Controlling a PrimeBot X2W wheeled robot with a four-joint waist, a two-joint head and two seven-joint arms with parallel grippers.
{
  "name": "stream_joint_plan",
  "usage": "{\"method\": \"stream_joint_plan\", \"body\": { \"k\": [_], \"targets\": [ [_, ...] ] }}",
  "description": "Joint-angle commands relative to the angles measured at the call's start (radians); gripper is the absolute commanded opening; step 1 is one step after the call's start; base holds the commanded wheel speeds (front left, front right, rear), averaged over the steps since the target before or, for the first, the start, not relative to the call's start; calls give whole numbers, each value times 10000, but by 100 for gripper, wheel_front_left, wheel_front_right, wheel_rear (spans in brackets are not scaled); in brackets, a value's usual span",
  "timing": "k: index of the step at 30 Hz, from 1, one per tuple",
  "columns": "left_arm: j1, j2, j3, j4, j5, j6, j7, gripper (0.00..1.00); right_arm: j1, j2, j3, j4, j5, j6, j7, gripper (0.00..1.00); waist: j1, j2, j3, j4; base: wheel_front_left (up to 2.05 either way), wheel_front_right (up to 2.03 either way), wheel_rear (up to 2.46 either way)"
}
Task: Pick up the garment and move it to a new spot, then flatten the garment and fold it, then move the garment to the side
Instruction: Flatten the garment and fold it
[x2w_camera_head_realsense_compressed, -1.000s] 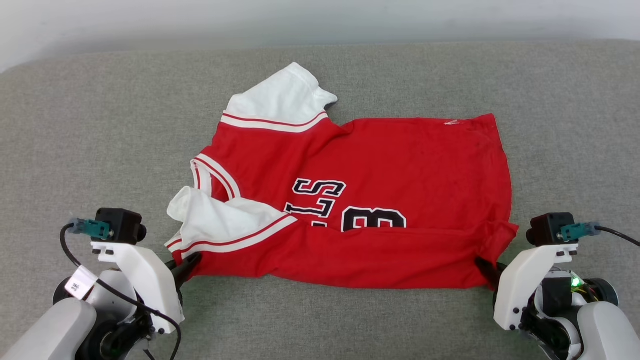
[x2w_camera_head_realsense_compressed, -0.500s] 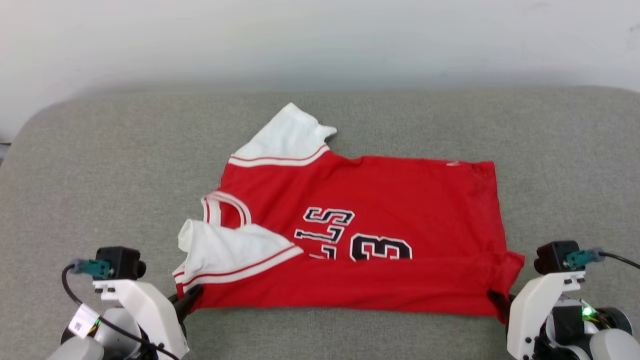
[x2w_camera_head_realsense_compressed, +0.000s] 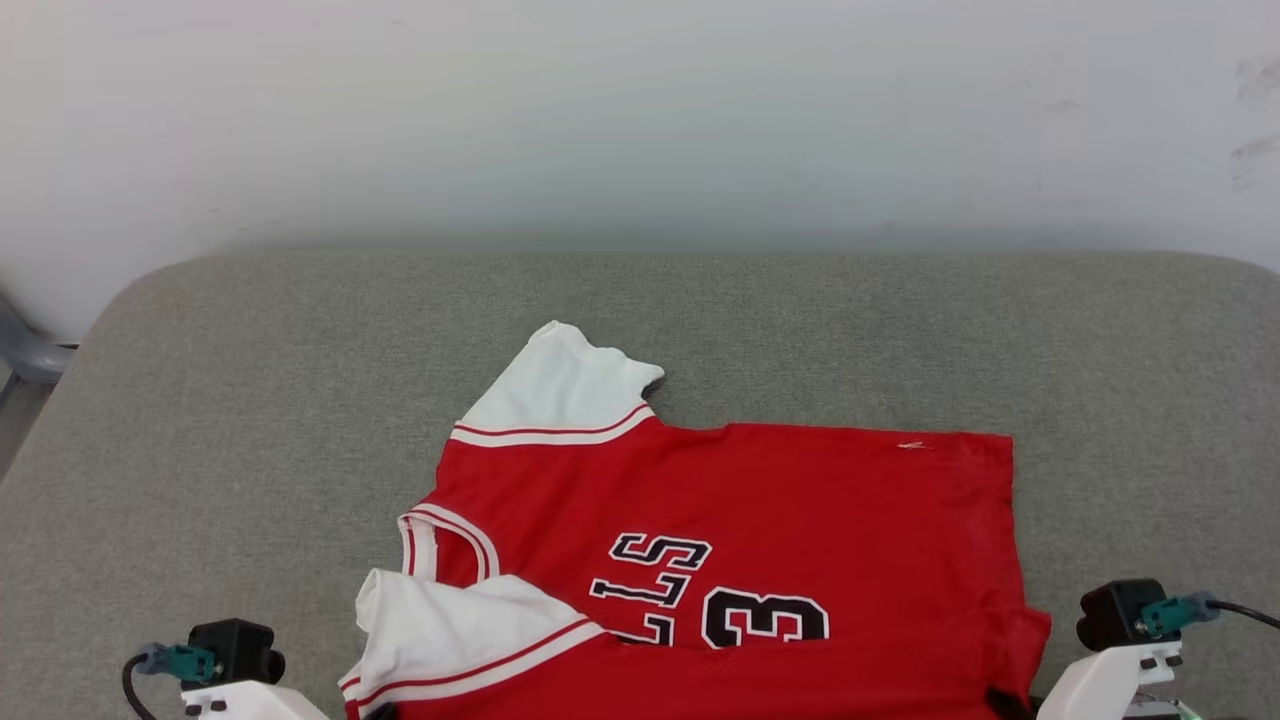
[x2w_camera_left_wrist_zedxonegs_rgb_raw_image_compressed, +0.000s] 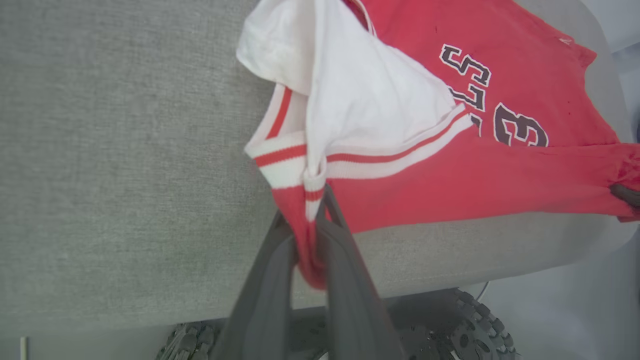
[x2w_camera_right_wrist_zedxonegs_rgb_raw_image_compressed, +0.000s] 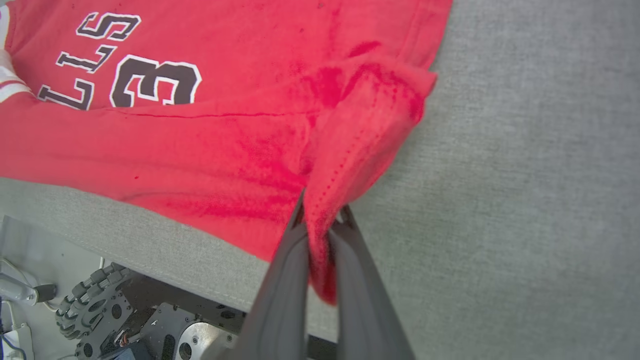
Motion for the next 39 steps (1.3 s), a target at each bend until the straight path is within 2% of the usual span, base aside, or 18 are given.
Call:
{"method": "stream_joint_plan", "body": {
  "k": [1,6,7,8,9,15,21,25,32,39],
  "targets": [
    [186,-65,31,58,-86,32,-61,0,316,86,-86,-149,-70,-4,56,0,1,0,13,9,0,0,0],
    [108,-306,-109,597,-49,-66,-176,0,709,326,-211,-117,-199,-4,-142,0,1,0,119,-19,0,0,0],
    [27,-420,-137,734,-40,-111,-223,0,753,366,-191,-35,-212,-4,-196,28,1,0,142,-27,0,0,0],
    [-35,-496,-155,867,-14,-160,-276,36,755,381,-160,8,-238,-4,-256,89,1,0,165,-37,0,0,0],
    [-270,-723,-178,1233,71,-279,-446,100,737,455,-54,145,-216,-4,-626,100,1,0,213,-56,0,0,0],
    [-656,-951,-29,1606,442,-391,-1227,100,621,484,-31,-60,-339,-4,-2070,100,1,0,198,-64,0,0,0],
    [-1035,-1167,485,1494,951,-215,-2645,100,324,759,-392,-457,-913,-4,-3970,100,1,0,101,-72,0,0,0],
    [-1302,-1249,571,1214,1541,-149,-3498,100,113,973,-629,-755,-1328,-4,-4841,100,1,0,126,-82,0,0,0],
    [-2019,-1225,629,696,2632,-246,-4812,100,-530,1327,-1014,-1582,-2017,-4,-5774,100,1,0,806,-147,0,0,0],
    [-2953,-1342,825,836,2908,-527,-5217,100,-1278,1527,-1175,-2301,-2415,-4,-6032,100,1,0,1936,-299,0,0,0]
  ]
}}
